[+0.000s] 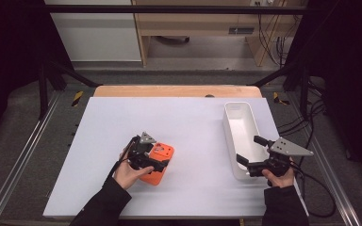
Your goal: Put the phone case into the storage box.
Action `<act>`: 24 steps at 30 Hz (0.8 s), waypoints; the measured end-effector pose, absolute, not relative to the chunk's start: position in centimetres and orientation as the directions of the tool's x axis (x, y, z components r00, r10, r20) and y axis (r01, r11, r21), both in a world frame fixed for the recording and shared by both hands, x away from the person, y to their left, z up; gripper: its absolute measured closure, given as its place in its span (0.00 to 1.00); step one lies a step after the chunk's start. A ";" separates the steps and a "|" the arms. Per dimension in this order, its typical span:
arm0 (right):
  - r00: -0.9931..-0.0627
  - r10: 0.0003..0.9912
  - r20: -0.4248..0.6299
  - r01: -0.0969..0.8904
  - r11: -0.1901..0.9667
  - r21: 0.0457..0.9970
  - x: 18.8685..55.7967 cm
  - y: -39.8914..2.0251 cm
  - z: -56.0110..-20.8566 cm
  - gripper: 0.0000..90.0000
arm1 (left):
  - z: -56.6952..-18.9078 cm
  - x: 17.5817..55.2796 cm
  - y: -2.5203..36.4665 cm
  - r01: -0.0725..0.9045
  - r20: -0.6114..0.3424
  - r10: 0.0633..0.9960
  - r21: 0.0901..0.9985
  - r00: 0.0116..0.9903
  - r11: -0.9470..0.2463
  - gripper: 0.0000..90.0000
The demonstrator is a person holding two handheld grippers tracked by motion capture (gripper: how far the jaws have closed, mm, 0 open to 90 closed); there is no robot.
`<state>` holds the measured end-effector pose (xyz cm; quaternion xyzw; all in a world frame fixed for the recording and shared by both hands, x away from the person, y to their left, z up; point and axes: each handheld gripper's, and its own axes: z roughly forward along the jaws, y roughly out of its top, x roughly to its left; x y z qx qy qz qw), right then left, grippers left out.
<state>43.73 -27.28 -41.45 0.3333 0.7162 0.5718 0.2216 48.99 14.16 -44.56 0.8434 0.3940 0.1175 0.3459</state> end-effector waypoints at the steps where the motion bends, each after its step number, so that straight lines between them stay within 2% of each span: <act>1: -0.680 0.731 0.063 0.223 0.125 0.967 43.7 -27.3 -41.5 0.00 | -44.8 49.1 14.1 0.591 -0.079 0.748 0.670 0.659 -0.449 0.00; 24: -0.676 0.734 0.064 0.228 0.125 0.966 43.7 -27.3 -41.5 0.00 | -46.9 49.4 13.5 0.662 -0.087 0.779 0.590 0.621 -0.461 0.00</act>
